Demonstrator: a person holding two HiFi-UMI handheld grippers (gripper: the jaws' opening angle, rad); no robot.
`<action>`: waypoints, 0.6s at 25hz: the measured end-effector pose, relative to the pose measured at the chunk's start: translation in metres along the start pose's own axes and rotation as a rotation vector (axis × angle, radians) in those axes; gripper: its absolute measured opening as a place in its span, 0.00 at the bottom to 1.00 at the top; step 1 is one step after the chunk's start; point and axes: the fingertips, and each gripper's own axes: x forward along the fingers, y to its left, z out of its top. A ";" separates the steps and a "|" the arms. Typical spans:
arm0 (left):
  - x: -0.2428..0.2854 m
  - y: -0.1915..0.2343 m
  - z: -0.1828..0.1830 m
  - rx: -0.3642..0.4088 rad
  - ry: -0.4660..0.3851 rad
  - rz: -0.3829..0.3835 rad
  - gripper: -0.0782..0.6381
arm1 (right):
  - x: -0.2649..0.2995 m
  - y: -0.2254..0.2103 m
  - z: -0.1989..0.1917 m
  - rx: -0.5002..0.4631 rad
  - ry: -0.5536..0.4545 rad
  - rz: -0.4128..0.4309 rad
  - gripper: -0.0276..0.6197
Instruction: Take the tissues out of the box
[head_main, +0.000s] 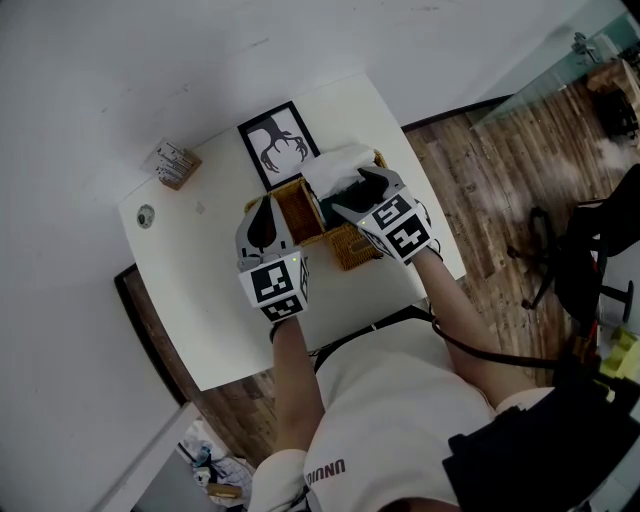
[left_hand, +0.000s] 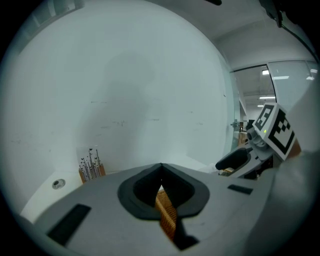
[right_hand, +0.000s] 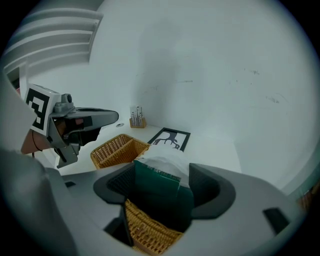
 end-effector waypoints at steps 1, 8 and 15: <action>0.000 0.001 -0.003 -0.001 0.009 0.002 0.13 | 0.001 0.000 -0.001 0.001 0.003 0.001 0.57; 0.007 0.003 -0.033 -0.043 0.117 0.003 0.13 | 0.002 -0.001 -0.004 0.007 0.016 -0.003 0.57; 0.010 -0.002 -0.048 0.008 0.205 0.010 0.13 | 0.001 -0.002 -0.006 0.012 0.022 -0.009 0.59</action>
